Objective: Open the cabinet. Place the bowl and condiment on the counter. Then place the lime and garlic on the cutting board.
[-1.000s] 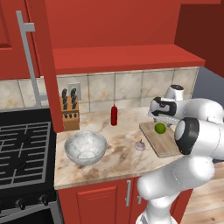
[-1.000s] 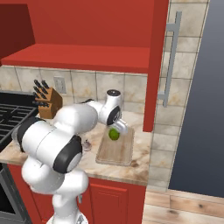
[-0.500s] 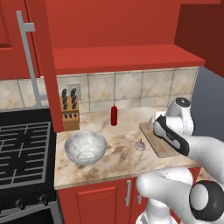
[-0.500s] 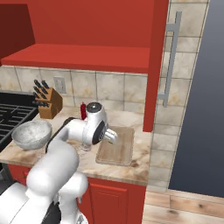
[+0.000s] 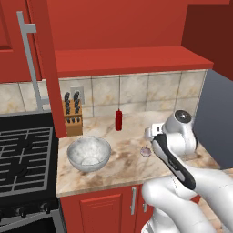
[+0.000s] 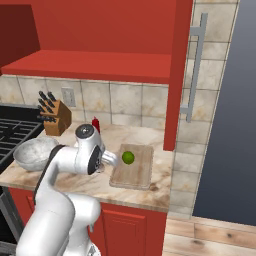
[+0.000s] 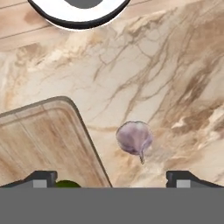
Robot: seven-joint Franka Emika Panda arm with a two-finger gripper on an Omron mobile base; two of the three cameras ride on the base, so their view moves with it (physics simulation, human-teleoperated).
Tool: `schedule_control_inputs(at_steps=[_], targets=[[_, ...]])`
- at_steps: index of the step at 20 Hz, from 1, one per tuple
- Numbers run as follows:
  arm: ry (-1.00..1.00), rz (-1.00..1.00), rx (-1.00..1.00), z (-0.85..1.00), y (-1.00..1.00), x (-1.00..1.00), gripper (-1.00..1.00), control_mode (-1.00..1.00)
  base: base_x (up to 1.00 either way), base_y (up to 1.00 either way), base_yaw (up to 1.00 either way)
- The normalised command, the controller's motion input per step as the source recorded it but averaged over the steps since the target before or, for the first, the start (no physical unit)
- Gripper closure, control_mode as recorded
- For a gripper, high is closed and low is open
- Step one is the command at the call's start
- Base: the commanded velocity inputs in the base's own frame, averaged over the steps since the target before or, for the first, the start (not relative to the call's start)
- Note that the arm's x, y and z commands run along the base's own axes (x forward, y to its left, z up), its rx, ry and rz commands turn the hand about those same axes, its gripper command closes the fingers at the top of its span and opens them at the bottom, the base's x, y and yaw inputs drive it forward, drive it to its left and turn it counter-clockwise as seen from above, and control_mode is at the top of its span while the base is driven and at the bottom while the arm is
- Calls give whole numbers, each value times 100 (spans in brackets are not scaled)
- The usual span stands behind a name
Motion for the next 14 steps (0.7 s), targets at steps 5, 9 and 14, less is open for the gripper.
schedule_control_inputs(at_steps=[5, 9, 14], targets=[[2, 5, 0, -10, 20, 7, -100, -100, 0, 0, 0], [3, 2, 0, -34, 32, 0, -100, -100, 0, 0, 0], [5, 2, 0, -43, 26, 0, -100, -100, 0, 0, 0]])
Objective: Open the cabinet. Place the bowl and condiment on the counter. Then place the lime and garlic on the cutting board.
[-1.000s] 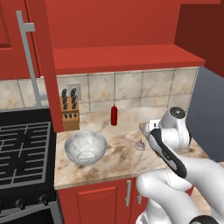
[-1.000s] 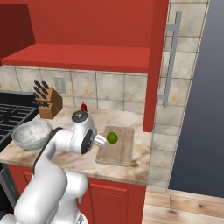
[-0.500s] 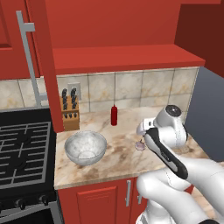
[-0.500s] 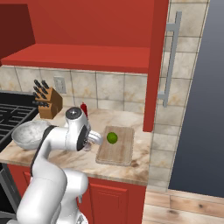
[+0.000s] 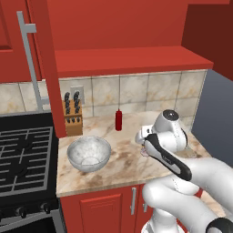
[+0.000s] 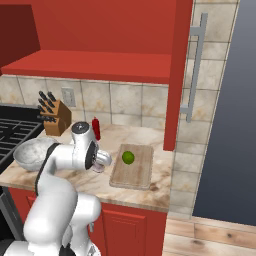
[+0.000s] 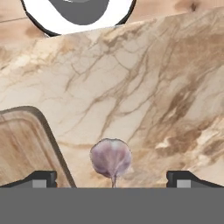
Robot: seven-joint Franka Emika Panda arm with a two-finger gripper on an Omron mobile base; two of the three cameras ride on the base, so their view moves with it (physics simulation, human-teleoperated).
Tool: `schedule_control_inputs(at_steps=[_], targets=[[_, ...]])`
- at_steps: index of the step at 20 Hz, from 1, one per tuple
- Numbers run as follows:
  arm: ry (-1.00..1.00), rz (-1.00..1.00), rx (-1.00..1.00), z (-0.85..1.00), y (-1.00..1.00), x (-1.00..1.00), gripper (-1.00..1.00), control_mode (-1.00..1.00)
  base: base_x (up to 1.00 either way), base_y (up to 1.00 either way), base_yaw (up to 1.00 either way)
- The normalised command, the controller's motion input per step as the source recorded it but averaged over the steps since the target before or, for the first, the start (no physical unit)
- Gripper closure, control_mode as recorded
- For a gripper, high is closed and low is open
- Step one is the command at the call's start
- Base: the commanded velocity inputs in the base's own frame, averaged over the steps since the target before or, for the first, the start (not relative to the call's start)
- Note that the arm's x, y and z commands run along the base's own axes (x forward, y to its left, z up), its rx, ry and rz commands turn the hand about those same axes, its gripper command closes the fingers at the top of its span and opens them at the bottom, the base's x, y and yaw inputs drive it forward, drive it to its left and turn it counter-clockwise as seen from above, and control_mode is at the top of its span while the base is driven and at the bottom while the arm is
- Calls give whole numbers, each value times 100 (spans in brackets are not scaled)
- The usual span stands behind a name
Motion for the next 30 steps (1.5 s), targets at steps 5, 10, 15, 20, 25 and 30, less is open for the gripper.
schedule_control_inputs(at_steps=[5, 10, 15, 20, 25, 30], targets=[[5, 2, 0, -53, 11, 9, -100, -100, 0, 0, 0], [1, 3, 0, -58, 8, 30, -100, -100, 0, 0, 0], [0, 4, 0, -57, 11, 31, -100, -100, 0, 0, 0], [0, 5, 0, -41, 0, 8, -100, -100, 0, 0, 0], [1, 6, 0, -24, 0, 0, -100, -100, 0, 0, 0], [0, 3, 0, -3, 0, -1, 100, -100, 0, 0, 0]])
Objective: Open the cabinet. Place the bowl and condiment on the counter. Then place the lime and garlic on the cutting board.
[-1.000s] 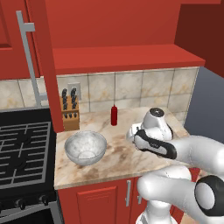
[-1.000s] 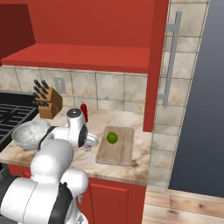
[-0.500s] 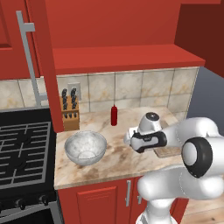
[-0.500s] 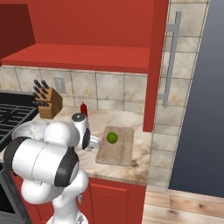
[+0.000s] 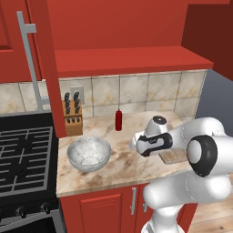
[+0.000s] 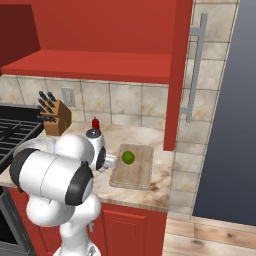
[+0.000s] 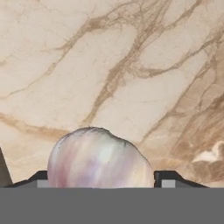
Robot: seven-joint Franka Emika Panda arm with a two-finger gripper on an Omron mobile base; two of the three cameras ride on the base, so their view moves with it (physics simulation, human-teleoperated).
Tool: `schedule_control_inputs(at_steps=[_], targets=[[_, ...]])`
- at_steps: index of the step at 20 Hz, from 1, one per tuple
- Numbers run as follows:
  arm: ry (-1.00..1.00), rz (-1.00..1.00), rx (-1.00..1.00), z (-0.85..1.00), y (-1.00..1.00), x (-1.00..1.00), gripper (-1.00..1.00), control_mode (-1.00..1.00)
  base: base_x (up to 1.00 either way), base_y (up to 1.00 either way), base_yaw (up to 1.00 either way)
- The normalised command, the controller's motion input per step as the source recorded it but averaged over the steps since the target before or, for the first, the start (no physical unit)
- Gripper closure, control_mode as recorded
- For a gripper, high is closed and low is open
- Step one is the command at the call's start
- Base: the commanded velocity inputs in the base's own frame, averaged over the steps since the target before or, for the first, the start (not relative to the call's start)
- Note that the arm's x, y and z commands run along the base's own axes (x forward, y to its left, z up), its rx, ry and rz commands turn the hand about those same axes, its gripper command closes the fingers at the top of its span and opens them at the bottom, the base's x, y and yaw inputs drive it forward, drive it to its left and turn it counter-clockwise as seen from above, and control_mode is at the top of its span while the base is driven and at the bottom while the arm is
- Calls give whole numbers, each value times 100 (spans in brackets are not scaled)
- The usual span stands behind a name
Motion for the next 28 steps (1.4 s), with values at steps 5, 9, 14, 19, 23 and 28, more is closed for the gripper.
schedule_control_inputs(at_steps=[5, 9, 14, 19, 23, 28], targets=[[0, 3, 0, 36, -3, -17, 100, -100, 0, 0, 0], [-3, 12, 0, 69, -52, -36, 100, -100, 0, 0, 0], [0, 16, 0, 34, -96, -22, 100, -100, 0, 0, 0], [5, 7, -1, -4, -83, -3, 100, -100, 0, 0, 0], [4, 3, -1, -14, -34, 19, 100, -100, 0, 0, 0], [1, 5, -1, -14, -6, 24, 100, -100, 0, 0, 0]])
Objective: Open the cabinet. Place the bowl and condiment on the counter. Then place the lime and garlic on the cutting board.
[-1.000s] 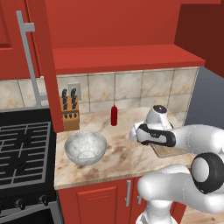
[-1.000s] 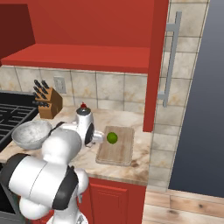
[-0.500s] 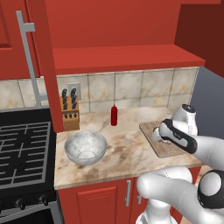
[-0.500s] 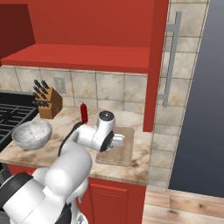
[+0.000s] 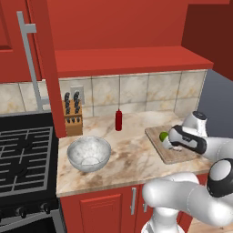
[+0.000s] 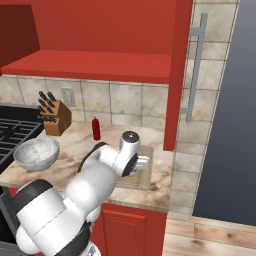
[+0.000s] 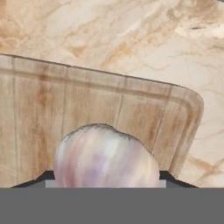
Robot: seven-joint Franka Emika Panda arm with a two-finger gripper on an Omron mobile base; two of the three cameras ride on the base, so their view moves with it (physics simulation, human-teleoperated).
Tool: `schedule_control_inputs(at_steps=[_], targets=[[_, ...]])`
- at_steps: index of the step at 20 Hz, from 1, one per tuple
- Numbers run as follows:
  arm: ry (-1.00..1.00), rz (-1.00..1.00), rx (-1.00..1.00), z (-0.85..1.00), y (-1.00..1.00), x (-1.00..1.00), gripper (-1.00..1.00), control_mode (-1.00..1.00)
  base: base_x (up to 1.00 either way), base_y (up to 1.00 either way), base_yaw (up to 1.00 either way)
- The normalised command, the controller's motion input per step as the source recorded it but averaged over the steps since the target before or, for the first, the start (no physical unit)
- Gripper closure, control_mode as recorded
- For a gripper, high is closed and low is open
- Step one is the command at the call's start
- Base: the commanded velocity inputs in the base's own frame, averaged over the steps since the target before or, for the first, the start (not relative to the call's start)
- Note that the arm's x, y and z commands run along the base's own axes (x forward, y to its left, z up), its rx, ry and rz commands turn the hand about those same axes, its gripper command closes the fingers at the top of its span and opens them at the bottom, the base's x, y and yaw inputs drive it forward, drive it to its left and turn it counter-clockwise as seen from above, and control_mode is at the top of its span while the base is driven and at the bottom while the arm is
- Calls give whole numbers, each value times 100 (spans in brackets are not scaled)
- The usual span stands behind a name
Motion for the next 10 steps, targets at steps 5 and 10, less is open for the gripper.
schedule_control_inputs(at_steps=[5, 10], targets=[[0, 4, -1, -7, 0, 2, -100, -100, 0, 0, 0], [0, 0, 0, 1, 0, 0, -100, -100, 0, 0, 0]])
